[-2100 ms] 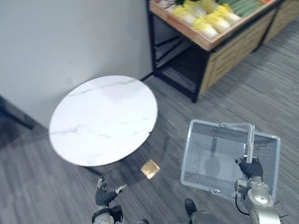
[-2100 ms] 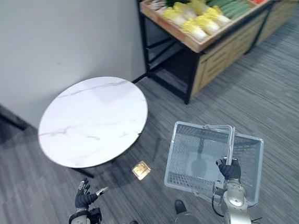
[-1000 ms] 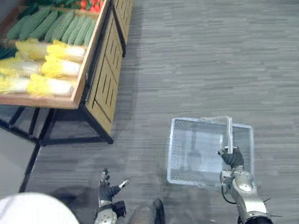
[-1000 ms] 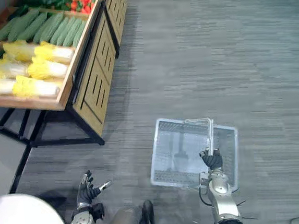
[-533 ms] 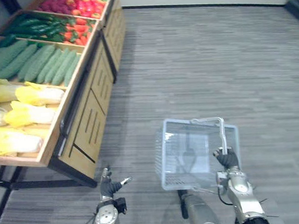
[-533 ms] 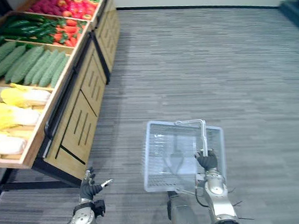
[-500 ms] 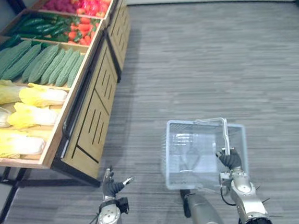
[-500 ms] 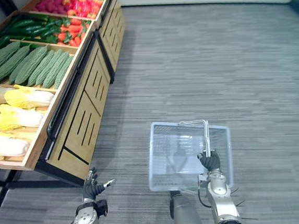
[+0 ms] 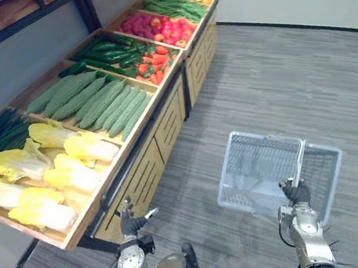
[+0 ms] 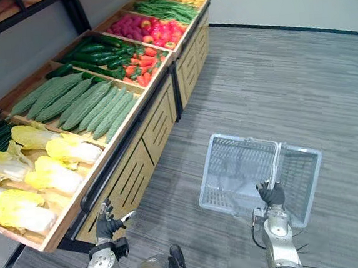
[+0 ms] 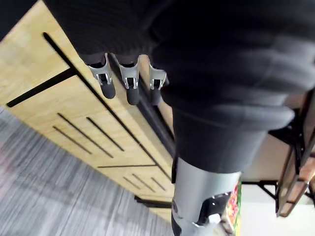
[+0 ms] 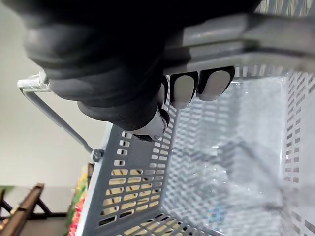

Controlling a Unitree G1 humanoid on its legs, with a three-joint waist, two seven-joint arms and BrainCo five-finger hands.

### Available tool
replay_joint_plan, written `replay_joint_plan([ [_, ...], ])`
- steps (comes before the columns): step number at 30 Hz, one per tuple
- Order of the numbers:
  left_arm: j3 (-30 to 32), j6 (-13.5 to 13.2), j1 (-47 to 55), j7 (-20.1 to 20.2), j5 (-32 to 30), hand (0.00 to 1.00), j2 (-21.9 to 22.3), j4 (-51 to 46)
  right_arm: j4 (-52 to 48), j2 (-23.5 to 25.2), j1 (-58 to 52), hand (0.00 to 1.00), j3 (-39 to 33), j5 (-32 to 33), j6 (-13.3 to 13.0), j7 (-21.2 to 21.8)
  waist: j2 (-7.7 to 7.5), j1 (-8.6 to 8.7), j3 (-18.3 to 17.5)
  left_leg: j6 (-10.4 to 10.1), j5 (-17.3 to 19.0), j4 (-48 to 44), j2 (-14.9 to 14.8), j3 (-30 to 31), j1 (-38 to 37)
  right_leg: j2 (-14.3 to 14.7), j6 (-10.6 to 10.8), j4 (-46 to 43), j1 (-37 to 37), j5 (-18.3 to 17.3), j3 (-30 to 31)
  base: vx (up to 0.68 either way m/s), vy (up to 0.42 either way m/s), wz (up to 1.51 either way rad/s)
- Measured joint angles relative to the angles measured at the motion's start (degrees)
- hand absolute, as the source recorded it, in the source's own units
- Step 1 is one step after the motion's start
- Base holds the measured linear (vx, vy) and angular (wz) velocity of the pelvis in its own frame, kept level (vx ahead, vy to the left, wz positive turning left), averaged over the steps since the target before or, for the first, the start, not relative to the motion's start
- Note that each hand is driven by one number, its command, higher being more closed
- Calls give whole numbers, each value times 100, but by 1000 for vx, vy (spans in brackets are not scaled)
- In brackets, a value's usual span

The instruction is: Pick vegetable in the basket

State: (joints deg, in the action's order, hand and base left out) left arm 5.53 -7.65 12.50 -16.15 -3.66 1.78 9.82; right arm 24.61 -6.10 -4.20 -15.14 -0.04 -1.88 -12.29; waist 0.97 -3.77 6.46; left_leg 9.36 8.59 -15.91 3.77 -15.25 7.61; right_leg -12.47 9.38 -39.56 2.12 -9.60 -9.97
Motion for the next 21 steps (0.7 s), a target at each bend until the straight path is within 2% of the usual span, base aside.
replay_joint_plan([
  [2, -36, 0, 0, -242, -200, 0, -84, -598, 103, 173, -278, 100, -2, -62, 109, -1, 16, 59, 67, 57, 128, 237, 184, 648, -690, 87, -383, -1649, -623, -288, 331, 491, 62, 128],
  [3, -37, -8, 17, -317, -275, 0, -100, -745, 103, 225, -326, 100, 1, -59, 109, -1, 27, 95, 70, 54, 150, 252, 186, 798, -805, 158, -441, -1700, -761, -351, 371, 449, -6, 130],
  [5, -51, -32, -21, -549, -496, 0, -99, -1128, -115, 407, -507, 100, -3, -20, 108, -15, 23, 150, 78, 25, 209, 319, 177, 1393, -1125, 488, -599, -1307, -1250, -626, 561, 442, -80, 139],
  [6, -97, -60, -36, -652, -601, 0, -99, -1292, -350, 482, -697, 100, -25, 56, 78, -17, 13, 165, 74, -46, 281, 255, 138, 1665, -1219, 770, -589, -812, -1452, -729, 911, 379, -117, 147],
  [7, -125, -71, -37, -691, -618, 0, -96, -1356, -435, 507, -790, 100, -53, 89, 17, -19, 2, 160, 78, -82, 339, 180, 132, 1839, -1243, 931, -593, -518, -1533, -733, 1185, 370, -153, 155],
  [8, -169, -132, -41, -800, -660, 0, -92, -1407, -585, 515, -941, 100, -106, 181, -58, -34, -19, 162, 80, -192, 492, -33, 122, 2161, -1245, 1202, -592, 16, -1666, -730, 1748, 359, -206, 145],
  [9, -170, -156, -36, -854, -728, 0, -88, -1414, -604, 513, -993, 100, -156, 211, -125, -40, -56, 164, 82, -278, 618, -214, 125, 2365, -1225, 1329, -561, 367, -1711, -703, 2127, 387, -290, 186],
  [10, -186, -156, -16, -923, -745, 0, -99, -1458, -618, 516, -1081, 100, -232, 297, -184, -89, -147, 163, 46, -468, 860, -481, 155, 2576, -1115, 1359, -556, 891, -1722, -512, 2512, 289, -275, 159],
  [11, -203, -158, -7, -938, -763, 0, -115, -1510, -650, 518, -1167, 100, -233, 340, -205, -133, -235, 163, 11, -533, 1006, -599, 194, 2637, -1077, 1298, -594, 1109, -1706, -301, 2572, 285, -307, 191],
  [12, -214, -168, -23, -965, -829, 0, -87, -1497, -652, 452, -1278, 100, -232, 411, -224, -155, -257, 177, 31, -658, 1347, -770, 87, 2743, -1035, 1213, -463, 908, -1717, -179, 2214, 289, -284, 171],
  [13, -264, -165, 11, -992, -832, 0, -26, -1496, -650, 416, -1313, 100, -345, 464, -224, -165, -76, 89, -51, -767, 1375, -852, -130, 2779, -946, 1242, -569, 932, -1704, -250, 1899, 309, -271, 149],
  [14, -263, -164, 16, -1026, -831, 0, -19, -1492, -650, 395, -1317, 100, -357, 490, -224, -168, -27, 46, -65, -858, 1324, -875, -202, 2781, -880, 1238, -612, 973, -1708, -242, 1767, 249, -247, 106],
  [15, -252, -160, -28, -1034, -827, 0, -15, -1481, -650, 345, -1269, 100, -358, 585, -224, -197, -1, -18, -47, -1068, 1206, -887, -339, 2761, -703, 1226, -688, 1060, -1720, -197, 1541, 202, -246, 84],
  [17, -229, -155, -197, -1039, -827, 0, -18, -1450, -602, 316, -1396, 100, -572, 627, -221, -267, 92, 33, 10, -1431, 986, -923, -603, 2473, -442, 1164, -832, 1266, -1595, -116, 1079, 127, -227, 106],
  [18, -209, -144, -283, -1047, -827, 0, -18, -1422, -602, 284, -1463, 100, -565, 628, -222, -252, 91, 109, 54, -1485, 918, -949, -695, 2257, -409, 1129, -863, 1316, -1518, -112, 944, 34, -186, 115],
  [19, -156, -123, -474, -1074, -826, 0, -18, -1353, -604, 272, -1493, 100, -538, 631, -223, -240, 45, 247, 140, -1431, 805, -1020, -920, 1673, -340, 1053, -908, 1360, -1385, -131, 707, -11, -136, 96],
  [21, -129, -81, -834, -1103, -829, 0, -34, -1245, -590, 285, -1429, 100, -471, 664, -225, -246, 30, 306, 207, -1238, 685, -966, -1388, 377, -342, 977, -995, 1316, -1316, -185, 481, -80, -129, 66],
])
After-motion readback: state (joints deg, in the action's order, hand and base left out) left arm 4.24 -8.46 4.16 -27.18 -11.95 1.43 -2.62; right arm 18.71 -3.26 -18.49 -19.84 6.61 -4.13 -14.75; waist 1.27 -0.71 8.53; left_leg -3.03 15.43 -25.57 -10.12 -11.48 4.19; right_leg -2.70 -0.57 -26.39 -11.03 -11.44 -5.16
